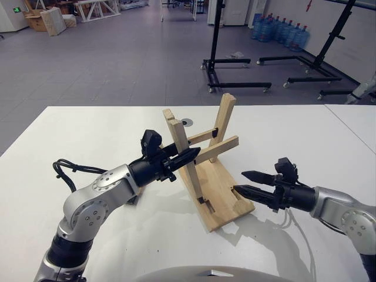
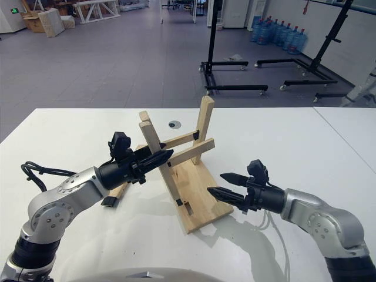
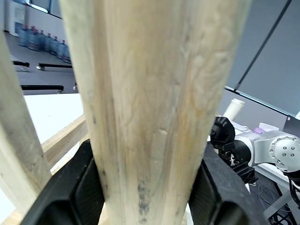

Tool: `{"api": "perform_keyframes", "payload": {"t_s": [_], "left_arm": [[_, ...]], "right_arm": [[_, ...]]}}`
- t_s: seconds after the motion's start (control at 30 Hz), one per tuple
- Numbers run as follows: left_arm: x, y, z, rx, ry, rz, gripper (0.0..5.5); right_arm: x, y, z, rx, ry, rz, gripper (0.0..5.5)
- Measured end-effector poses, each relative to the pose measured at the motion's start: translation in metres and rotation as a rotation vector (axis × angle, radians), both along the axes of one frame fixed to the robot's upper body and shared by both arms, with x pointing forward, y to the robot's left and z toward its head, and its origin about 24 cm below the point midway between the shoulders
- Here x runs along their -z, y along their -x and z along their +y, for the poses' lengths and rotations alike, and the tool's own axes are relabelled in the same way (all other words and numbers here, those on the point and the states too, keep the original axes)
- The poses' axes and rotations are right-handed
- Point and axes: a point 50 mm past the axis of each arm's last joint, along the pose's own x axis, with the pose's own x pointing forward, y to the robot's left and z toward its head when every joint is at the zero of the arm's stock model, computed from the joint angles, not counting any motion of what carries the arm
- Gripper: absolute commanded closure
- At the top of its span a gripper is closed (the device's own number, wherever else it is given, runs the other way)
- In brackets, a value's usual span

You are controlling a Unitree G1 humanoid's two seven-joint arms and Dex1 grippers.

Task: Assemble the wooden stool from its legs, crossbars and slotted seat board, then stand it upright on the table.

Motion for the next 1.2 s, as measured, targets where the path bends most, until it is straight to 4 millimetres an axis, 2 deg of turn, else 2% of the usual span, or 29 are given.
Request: {"api": "perform_keyframes", "payload": {"t_s": [0.07, 0.13, 0.2, 0.27, 0.37, 0.53, 0.67, 0.83, 1.0, 1.2], "left_arm": [[0.002, 0.0, -0.001, 0.006, 0.016, 0.008, 3.4], [0.003, -0.002, -0.001, 0.003, 0.033, 0.023, 3.4], [0.001, -0.001, 0.0, 0.021, 0.06, 0.029, 3.4], [0.002, -0.001, -0.001, 0.04, 0.07, 0.039, 3.4], [0.003, -0.001, -0.002, 0.052, 0.08, 0.05, 3.4], [0.005, -0.004, -0.002, 0.049, 0.11, 0.065, 3.4], [0.005, -0.004, -0.006, 0.056, 0.12, 0.059, 3.4], [0.008, -0.005, -0.01, 0.058, 0.115, 0.058, 3.4], [0.01, -0.004, -0.009, 0.065, 0.1, 0.047, 3.4], [0.008, -0.005, -0.003, 0.047, 0.093, 0.035, 3.4]], "right_arm": [[0.001, -0.011, -0.012, 0.068, 0.103, -0.041, 0.1], [-0.012, -0.026, -0.027, 0.113, 0.188, -0.124, 0.1], [-0.025, -0.032, -0.045, 0.108, 0.347, -0.195, 0.1], [-0.031, -0.031, -0.053, 0.053, 0.456, -0.233, 0.1], [-0.02, -0.018, -0.058, -0.13, 0.601, -0.208, 0.1], [-0.001, 0.009, -0.062, -0.351, 0.602, -0.092, 0.1], [0.008, 0.018, -0.056, -0.413, 0.557, -0.048, 0.1], [0.039, 0.018, -0.029, -0.412, 0.505, -0.063, 0.1], [0.051, 0.006, -0.004, -0.388, 0.488, -0.175, 0.1], [0.055, 0.007, 0.012, -0.392, 0.461, -0.197, 0.1]]}}
